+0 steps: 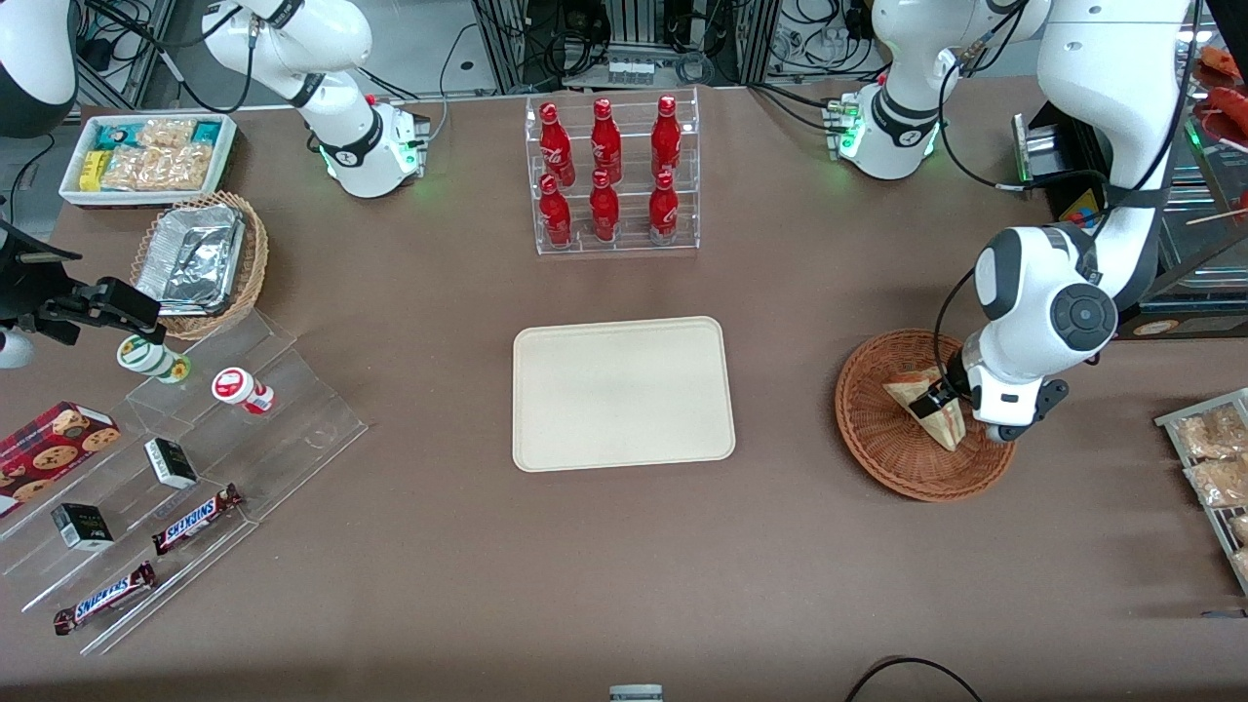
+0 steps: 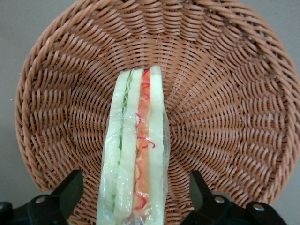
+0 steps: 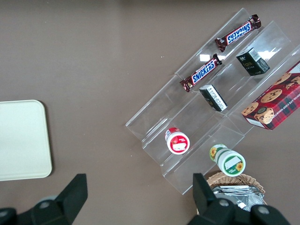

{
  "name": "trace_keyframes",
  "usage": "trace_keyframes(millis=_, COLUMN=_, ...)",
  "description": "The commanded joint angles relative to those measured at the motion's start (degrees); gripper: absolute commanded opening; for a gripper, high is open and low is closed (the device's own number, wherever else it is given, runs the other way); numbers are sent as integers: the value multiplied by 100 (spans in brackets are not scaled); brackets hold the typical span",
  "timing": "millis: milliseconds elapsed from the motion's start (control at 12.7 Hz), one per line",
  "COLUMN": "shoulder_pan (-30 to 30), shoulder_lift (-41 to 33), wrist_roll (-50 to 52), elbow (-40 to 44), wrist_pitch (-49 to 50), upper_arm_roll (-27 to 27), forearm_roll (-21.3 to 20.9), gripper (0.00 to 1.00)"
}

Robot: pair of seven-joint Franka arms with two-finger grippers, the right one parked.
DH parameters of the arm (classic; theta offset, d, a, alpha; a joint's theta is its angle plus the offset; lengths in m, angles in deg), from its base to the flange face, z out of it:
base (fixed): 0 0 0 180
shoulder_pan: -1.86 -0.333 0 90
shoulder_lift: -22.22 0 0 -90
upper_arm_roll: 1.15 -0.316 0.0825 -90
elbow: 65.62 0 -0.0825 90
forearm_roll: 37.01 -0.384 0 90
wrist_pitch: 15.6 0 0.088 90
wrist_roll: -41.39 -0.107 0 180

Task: Place sandwich from basket to tray
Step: 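Lower the left gripper and close it on the wrapped sandwich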

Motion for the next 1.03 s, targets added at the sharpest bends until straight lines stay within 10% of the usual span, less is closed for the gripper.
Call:
trace_keyframes(millis=0, shoulder_pan=24, shoulder_lift=147, wrist_roll=130, elbow=93, wrist_pitch=-57, upper_arm_roll=4, forearm_roll=49, gripper=100)
trace_keyframes(millis=79, shoulder_pan=24, shoulder_lift=147, wrist_roll=139, elbow=93, wrist_pitch=-57, upper_arm_roll=4, forearm_roll=58, gripper=91)
trace_keyframes(millis=395, shoulder_pan=15, shoulder_lift=112, wrist_roll=306, elbow=85, wrist_pitch=4, upper_arm_roll=4, forearm_roll=58, gripper=0)
trace_keyframes(millis=947, shoulder_pan=129, shoulder_lift=-205, wrist_roll=-992, elbow=900, wrist_pitch=1558, upper_arm_roll=161, forearm_roll=14, gripper=0)
